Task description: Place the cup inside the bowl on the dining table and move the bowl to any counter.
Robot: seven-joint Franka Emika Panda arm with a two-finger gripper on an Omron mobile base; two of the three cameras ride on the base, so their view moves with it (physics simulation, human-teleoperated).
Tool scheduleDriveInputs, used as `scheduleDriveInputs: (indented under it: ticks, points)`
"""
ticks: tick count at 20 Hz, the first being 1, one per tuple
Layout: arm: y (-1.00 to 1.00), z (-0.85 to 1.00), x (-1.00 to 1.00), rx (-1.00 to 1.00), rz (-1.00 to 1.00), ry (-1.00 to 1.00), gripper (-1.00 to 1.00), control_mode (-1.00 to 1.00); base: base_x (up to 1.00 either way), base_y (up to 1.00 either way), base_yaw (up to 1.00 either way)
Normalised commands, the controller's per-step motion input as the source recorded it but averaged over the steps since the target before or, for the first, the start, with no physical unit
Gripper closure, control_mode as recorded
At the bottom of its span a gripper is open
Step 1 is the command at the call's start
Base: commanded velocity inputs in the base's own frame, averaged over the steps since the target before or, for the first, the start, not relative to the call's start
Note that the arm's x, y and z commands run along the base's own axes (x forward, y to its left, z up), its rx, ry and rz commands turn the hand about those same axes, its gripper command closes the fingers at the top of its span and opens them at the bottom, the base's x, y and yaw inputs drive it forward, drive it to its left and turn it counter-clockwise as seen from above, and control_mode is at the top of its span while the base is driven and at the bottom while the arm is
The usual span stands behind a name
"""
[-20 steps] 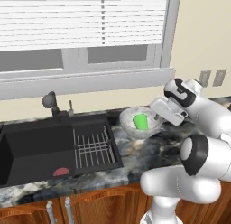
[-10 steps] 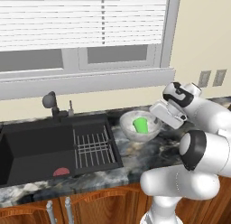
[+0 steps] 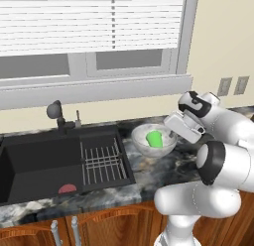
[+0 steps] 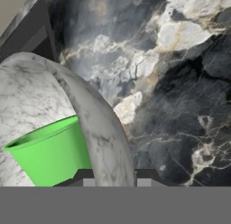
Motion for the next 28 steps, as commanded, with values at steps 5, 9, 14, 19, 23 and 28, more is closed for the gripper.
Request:
scheduleDriveInputs:
  ticks: [5, 9, 14, 19, 23, 28]
  points:
    - [0.00, -0.01, 0.00, 0.00, 0.00, 0.06, 1.00, -1.00, 0.00, 0.00, 0.00]
    - [0.00, -0.07, 0.00, 0.00, 0.00, 0.04, 1.00, -1.00, 0.00, 0.00, 0.00]
    - [0.00, -0.16, 0.00, -0.02, 0.00, 0.00, 1.00, -1.00, 0.00, 0.00, 0.00]
    - [0.00, -0.17, 0.02, -0.01, 0.00, 0.00, 1.00, -1.00, 0.00, 0.00, 0.00]
    - [0.00, -0.16, 0.06, 0.00, 0.00, 0.00, 1.00, -1.00, 0.00, 0.00, 0.00]
    - [0.00, -0.14, 0.07, 0.00, 0.00, 0.00, 1.00, -1.00, 0.00, 0.00, 0.00]
